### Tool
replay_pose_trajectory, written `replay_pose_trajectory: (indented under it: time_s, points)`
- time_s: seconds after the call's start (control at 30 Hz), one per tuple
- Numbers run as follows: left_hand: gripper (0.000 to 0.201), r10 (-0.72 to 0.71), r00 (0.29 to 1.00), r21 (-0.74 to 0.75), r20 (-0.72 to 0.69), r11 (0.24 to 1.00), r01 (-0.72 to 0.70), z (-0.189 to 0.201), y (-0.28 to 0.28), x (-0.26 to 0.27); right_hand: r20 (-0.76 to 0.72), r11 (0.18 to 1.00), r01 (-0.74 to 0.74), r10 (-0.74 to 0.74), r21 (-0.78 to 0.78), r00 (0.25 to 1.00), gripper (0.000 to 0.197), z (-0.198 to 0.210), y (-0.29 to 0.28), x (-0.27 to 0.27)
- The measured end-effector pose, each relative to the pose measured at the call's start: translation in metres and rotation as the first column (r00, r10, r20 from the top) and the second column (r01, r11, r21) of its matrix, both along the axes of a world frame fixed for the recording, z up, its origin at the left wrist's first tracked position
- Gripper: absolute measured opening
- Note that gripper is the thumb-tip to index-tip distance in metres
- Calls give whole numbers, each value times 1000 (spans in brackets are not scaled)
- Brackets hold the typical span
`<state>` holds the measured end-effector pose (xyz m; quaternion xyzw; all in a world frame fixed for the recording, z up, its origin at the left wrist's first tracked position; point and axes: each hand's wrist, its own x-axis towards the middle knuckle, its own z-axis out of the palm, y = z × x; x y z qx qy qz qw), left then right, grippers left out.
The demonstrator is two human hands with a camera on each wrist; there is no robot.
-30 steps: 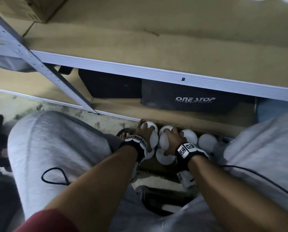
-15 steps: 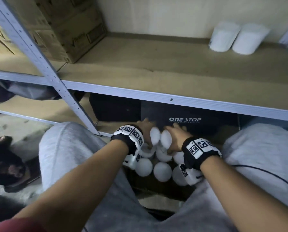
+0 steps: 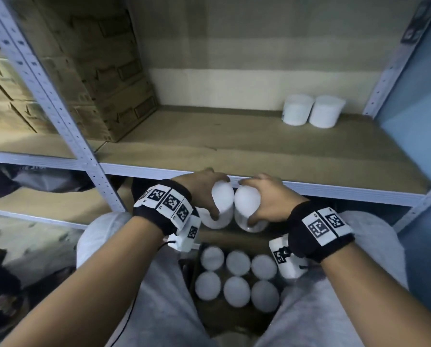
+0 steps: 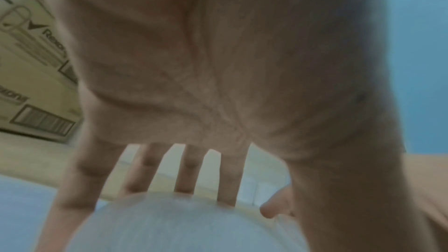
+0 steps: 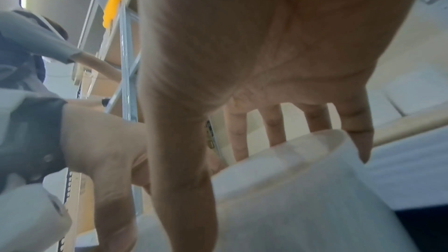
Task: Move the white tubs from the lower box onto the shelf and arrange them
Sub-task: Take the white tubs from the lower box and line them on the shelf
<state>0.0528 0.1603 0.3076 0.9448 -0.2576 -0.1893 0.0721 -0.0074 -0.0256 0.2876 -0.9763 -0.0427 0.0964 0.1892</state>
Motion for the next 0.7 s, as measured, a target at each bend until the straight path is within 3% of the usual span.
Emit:
replay_pose_trajectory:
  time_s: [0.23,0.47,0.7]
  points:
    - [95,2,993,-176,122,984,19,42,-3,17,217,970,93,-143,224,966,79,34,-24,3]
    - [64,93,974,-389,204,921,-7,46,-31,47,294,886,193,-335,421,895,56,38,-50,34]
    - [58,193,969,-466,156,879,-101,17,-54,73,259,884,265,-380,386,888,51,18,-58,65]
